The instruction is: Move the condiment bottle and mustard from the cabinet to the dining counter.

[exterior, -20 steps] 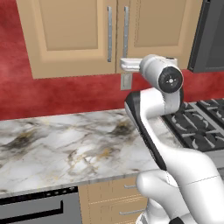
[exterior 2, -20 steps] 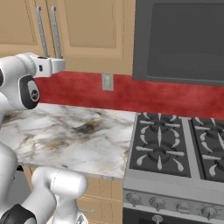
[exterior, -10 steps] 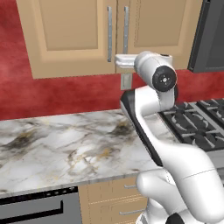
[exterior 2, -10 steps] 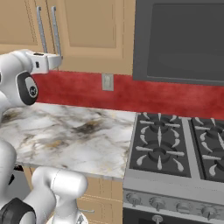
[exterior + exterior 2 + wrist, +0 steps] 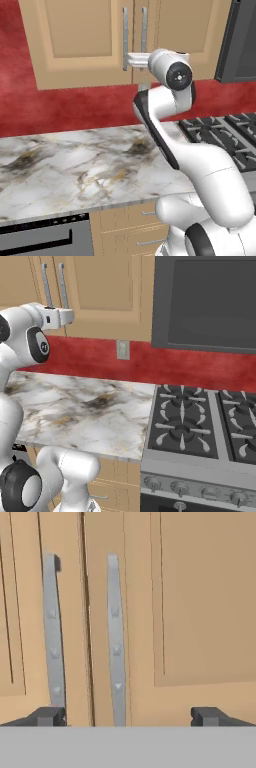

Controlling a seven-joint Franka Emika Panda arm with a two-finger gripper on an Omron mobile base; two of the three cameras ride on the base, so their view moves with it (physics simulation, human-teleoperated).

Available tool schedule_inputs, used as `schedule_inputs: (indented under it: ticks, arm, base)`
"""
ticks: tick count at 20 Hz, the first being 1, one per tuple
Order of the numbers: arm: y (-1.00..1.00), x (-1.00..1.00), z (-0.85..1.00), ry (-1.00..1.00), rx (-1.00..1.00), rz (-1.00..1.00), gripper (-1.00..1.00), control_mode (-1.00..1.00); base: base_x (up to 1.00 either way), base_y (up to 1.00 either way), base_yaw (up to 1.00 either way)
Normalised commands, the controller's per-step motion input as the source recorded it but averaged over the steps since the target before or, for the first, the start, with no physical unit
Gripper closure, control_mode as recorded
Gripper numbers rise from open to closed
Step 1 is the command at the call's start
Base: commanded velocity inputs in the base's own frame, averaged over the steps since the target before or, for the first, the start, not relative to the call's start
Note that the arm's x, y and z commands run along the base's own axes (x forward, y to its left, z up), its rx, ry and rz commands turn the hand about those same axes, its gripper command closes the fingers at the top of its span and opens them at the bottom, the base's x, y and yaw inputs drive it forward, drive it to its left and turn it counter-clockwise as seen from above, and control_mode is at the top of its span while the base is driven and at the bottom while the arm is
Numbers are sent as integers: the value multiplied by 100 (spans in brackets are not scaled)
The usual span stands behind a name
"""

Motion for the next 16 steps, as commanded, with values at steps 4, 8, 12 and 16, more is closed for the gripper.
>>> schedule_inputs:
  ticks: [4,8,12,16]
  arm:
    - [0,50,3,0,0,0,-100,-100]
    - [1,48,0,0,0,0,-100,-100]
    - [2,43,0,0,0,0,-100,-100]
    - [0,40,0,0,0,0,-100,-100]
  base:
    - [0,0,0]
    - [0,0,0]
    - [0,0,0]
    - [0,0,0]
